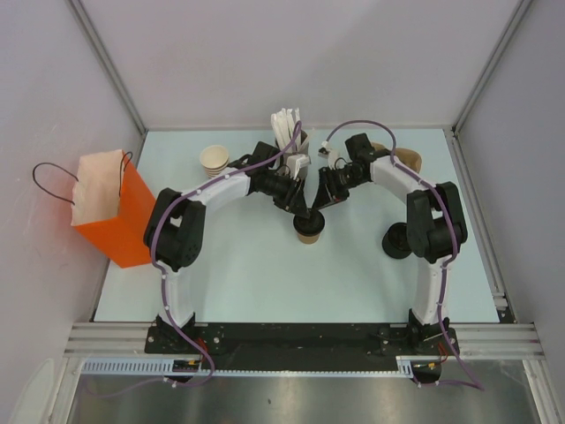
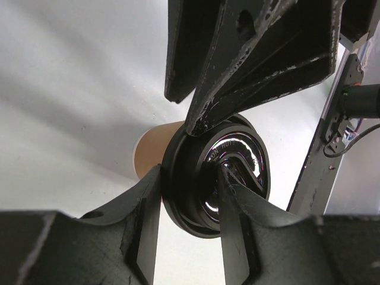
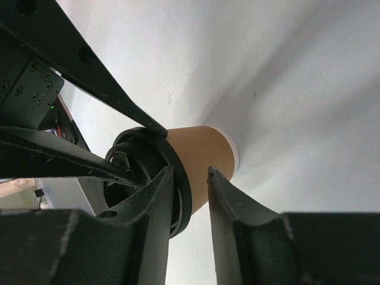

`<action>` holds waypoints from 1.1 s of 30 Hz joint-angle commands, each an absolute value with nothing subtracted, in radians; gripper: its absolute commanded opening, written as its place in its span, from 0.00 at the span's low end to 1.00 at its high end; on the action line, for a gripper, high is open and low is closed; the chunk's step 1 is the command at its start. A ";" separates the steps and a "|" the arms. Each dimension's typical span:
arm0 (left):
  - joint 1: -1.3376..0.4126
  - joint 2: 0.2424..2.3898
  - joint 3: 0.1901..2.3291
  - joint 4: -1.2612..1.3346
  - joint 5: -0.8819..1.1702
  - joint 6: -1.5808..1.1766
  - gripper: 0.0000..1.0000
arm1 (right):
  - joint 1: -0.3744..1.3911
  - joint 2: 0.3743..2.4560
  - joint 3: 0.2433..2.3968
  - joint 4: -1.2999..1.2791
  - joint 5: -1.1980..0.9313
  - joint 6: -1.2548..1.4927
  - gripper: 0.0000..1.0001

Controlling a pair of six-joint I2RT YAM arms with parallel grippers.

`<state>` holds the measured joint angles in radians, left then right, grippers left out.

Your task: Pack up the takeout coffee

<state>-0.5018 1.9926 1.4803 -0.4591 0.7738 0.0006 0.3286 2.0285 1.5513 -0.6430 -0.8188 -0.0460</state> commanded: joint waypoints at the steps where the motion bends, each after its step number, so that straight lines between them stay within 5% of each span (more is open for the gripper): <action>1: -0.514 2.056 1.430 -0.538 0.601 0.115 0.40 | 0.333 2.048 1.590 -0.681 -0.750 -0.100 0.38; 10: -0.505 2.060 1.437 -0.537 0.614 0.112 0.40 | 0.287 1.953 1.697 -0.744 -0.832 -0.155 0.51; 22: -0.480 2.054 1.462 -0.531 0.678 0.097 0.46 | 0.347 1.902 1.534 -0.718 -0.747 -0.167 0.67; 33: -0.477 2.059 1.471 -0.526 0.724 0.084 0.50 | 0.377 1.908 1.499 -0.701 -0.720 -0.146 0.67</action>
<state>-0.4873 1.9995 1.4815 -0.4538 0.8043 0.0093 0.3668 1.9427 1.5024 -0.7280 -0.7444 -0.1543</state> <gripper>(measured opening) 0.496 0.672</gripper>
